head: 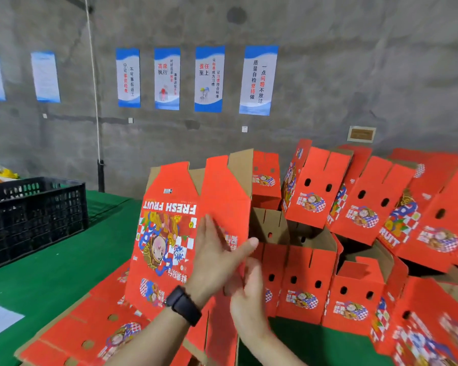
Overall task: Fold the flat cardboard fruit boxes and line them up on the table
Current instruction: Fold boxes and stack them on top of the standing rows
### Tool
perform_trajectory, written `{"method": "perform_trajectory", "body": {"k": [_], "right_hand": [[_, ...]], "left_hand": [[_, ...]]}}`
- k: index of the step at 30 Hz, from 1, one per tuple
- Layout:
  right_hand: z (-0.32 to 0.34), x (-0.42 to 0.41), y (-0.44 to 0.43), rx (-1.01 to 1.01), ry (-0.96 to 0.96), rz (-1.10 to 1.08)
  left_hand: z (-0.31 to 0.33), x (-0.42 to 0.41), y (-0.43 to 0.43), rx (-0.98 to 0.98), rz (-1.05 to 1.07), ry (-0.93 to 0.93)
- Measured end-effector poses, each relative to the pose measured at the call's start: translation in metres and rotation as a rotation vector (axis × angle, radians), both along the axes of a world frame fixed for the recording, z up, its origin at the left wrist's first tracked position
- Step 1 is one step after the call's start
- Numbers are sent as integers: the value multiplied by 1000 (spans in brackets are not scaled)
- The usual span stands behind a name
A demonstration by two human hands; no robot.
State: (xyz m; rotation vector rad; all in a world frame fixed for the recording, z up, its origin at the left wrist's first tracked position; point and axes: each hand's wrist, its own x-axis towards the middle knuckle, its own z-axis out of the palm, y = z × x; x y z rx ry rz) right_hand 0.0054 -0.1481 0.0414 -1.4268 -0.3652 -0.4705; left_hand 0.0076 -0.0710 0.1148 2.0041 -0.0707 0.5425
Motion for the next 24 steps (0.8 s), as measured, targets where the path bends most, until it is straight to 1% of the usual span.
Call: {"method": "perform_trajectory", "body": {"k": [2, 3, 5, 9, 12, 14, 17, 20, 22, 24], "right_hand": [[-8, -12, -1, 1, -63, 28], [-10, -16, -2, 18, -80, 57], [-7, -24, -9, 33, -68, 183], [21, -32, -26, -111, -11, 446], [49, -24, -26, -177, 42, 527], [70, -16, -23, -255, 50, 465], [95, -2, -26, -427, 64, 334], [110, 9, -37, -512, 109, 279], [116, 15, -49, -544, 113, 190], [118, 19, -66, -570, 121, 74]], "left_hand": [[10, -6, -19, -17, 26, 38], [13, -9, -24, -31, 48, 25], [14, -19, -28, -28, 96, -57], [22, -42, -13, 13, 181, -194], [32, -67, 1, 8, 138, -253], [36, -89, 11, 2, 60, -261], [45, -123, 35, -30, -76, -256], [59, -148, 60, -85, -175, -189], [63, -155, 73, -158, -225, -140], [62, -154, 81, -281, -282, -98]]}}
